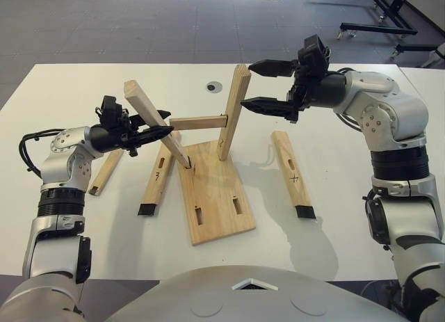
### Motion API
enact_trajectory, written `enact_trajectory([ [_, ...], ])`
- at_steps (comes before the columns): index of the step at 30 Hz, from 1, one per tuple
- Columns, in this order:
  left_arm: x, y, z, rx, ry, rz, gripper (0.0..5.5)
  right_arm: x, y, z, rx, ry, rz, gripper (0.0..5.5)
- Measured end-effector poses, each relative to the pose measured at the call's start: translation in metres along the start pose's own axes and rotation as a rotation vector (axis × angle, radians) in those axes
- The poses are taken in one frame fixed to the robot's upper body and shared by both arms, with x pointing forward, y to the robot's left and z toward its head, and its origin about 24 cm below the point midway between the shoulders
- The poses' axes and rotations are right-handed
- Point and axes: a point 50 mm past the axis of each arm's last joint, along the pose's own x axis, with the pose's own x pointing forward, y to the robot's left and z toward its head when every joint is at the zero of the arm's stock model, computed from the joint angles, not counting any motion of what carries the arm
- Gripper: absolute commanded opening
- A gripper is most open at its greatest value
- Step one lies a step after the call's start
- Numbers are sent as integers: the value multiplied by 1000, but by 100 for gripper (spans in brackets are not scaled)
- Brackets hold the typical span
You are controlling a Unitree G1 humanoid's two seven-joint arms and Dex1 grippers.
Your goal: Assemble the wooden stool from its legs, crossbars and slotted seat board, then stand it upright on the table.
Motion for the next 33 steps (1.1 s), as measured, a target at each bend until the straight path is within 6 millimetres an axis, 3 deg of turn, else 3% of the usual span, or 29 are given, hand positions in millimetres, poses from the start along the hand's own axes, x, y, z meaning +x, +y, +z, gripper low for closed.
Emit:
enact_trajectory([
  [33, 4, 23, 2, -151, 65, 22, 203, 9, 7, 3, -111, 58, 14, 530],
])
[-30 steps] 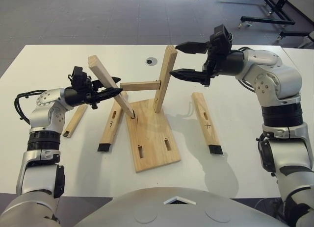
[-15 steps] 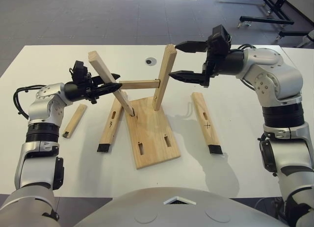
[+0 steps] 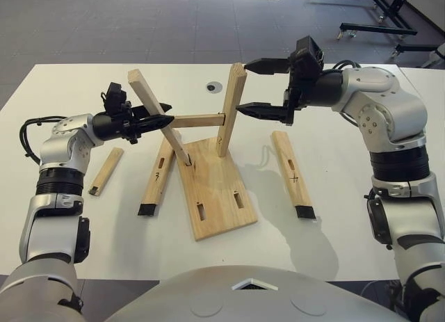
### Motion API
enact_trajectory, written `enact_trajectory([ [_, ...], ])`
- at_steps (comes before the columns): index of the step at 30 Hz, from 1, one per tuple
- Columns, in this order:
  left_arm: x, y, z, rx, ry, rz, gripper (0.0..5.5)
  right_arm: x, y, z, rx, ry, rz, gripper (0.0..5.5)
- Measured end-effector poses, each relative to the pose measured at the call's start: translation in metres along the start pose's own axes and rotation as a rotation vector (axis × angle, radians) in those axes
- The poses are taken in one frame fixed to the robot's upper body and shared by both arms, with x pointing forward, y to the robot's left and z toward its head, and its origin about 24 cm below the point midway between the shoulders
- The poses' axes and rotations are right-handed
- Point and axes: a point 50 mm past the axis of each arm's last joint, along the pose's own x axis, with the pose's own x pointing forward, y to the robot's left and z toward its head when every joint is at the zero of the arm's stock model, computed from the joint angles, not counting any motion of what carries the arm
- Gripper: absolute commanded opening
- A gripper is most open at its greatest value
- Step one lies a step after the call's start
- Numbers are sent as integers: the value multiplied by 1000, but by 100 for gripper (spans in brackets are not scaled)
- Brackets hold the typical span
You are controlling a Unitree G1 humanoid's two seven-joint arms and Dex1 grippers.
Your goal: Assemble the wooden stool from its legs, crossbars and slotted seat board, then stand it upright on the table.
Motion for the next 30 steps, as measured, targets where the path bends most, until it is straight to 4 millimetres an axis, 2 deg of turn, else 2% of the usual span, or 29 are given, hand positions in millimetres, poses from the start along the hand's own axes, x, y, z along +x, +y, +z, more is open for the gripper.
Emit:
enact_trajectory([
  [7, 0, 1, 0, 2, -2, -2, 203, 0, 0, 1, -12, 10, -3, 530],
  [15, 9, -8, 0, 109, 44, -49, 203, 0, 0, 5, -36, 3, -12, 530],
  [22, 25, -12, 1, 166, 106, -82, 203, 14, 13, 20, 42, -203, 106, 530],
  [24, 26, -12, 2, 171, 110, -84, 203, 12, 10, 35, -15, -273, 27, 530],
  [26, 27, -12, 3, 173, 116, -86, 203, 19, 6, 50, -126, -307, -75, 530],
  [30, 29, -12, 5, 178, 124, -91, 203, 48, 6, 51, -421, -224, -276, 530],
])
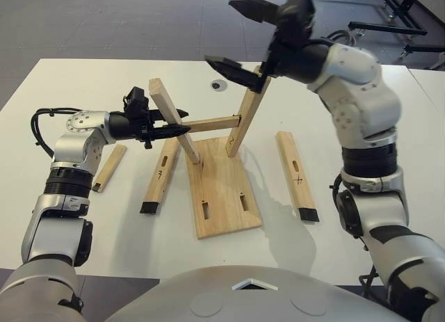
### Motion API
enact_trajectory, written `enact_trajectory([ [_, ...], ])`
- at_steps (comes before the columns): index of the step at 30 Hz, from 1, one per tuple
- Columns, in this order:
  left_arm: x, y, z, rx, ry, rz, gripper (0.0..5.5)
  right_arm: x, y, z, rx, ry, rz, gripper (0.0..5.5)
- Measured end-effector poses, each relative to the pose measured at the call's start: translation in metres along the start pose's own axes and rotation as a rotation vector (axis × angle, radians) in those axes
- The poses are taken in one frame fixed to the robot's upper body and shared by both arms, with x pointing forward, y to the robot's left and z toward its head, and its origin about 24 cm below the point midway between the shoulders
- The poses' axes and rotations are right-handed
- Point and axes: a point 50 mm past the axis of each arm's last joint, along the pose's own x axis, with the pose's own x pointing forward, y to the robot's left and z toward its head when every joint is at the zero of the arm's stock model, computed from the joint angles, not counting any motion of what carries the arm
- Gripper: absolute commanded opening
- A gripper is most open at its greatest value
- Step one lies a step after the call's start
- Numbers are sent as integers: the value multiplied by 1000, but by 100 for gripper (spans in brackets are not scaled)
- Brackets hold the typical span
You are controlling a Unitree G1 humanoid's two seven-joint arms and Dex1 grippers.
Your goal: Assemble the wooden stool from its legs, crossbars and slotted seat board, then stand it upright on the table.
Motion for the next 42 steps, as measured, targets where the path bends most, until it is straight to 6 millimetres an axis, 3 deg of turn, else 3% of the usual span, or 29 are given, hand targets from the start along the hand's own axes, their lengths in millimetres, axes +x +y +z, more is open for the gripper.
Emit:
enact_trajectory([
  [3, 3, 0, 2, 6, 6, -5, 203, 17, 18, -6, -176, 40, -13, 530],
  [10, 5, -2, 4, 16, 23, 5, 203, 19, 34, -23, -470, 118, -146, 530],
  [12, 5, -2, 4, 15, 25, 6, 203, 17, 42, -36, -506, 171, -123, 530],
  [13, 5, -2, 4, 15, 26, 6, 203, 13, 54, -57, -503, 264, -49, 530],
  [15, 7, -2, 3, 12, 43, 9, 203, 11, 63, -72, -448, 330, 18, 530],
  [23, 5, 1, 2, 15, 48, 22, 203, 17, 60, -72, -481, 341, 81, 530],
  [27, 6, 0, 3, 28, 51, 14, 203, 14, 54, -71, -254, 263, 43, 530],
  [29, 7, 0, 6, 41, 47, 6, 203, 10, 40, -56, -63, 151, -12, 530],
  [31, 7, 0, 7, 45, 46, 3, 203, 3, 15, -26, 61, -4, -68, 530],
  [34, 6, 0, 6, 42, 47, 6, 203, -32, -42, 16, 41, -133, -217, 530],
  [36, 5, 0, 6, 41, 49, 8, 203, -50, -61, 13, 30, -83, -272, 530],
  [39, 6, 0, 6, 44, 50, 3, 203, -79, -76, -17, 118, 44, -244, 530],
  [42, 5, 0, 7, 45, 51, 1, 203, -112, -76, -46, 208, 175, -194, 530],
])
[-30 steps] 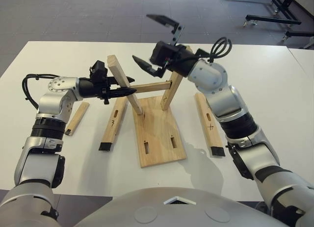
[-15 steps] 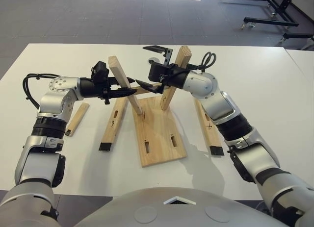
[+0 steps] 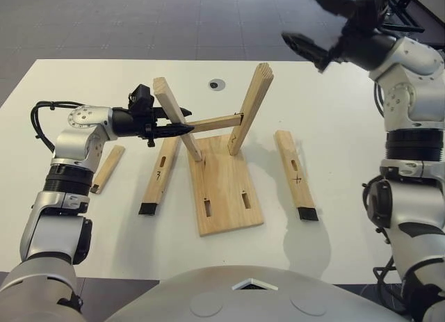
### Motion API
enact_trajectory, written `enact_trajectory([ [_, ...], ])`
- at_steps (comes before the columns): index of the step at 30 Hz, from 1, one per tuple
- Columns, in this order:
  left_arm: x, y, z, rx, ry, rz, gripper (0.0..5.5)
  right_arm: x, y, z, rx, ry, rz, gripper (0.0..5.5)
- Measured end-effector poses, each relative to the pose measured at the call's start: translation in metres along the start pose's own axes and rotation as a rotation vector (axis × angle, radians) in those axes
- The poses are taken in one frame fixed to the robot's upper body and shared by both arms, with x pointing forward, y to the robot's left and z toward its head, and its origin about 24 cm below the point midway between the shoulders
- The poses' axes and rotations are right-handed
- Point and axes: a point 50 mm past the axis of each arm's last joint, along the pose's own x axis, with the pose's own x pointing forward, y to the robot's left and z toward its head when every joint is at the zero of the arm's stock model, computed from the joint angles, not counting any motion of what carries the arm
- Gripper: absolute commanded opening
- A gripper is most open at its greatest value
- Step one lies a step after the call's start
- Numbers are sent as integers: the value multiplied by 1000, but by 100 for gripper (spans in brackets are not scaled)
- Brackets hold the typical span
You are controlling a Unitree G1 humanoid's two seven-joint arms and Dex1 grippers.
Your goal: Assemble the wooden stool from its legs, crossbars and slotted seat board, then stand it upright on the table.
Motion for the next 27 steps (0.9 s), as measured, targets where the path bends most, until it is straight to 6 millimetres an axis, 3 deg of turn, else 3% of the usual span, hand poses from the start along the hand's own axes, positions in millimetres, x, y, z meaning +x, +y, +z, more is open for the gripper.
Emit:
enact_trajectory([
  [5, -1, 0, 0, 1, 4, -5, 203, -5, 14, -34, 201, 61, 122, 530],
  [10, -1, 1, 2, 5, 10, -15, 203, 5, 27, -29, 282, 9, 207, 530],
  [15, -1, 4, 4, 6, 29, -28, 203, 16, 43, -41, 310, 37, 252, 530],
  [27, -2, 9, 6, 20, 61, -53, 203, 23, 52, -46, 316, 48, 281, 530],
])
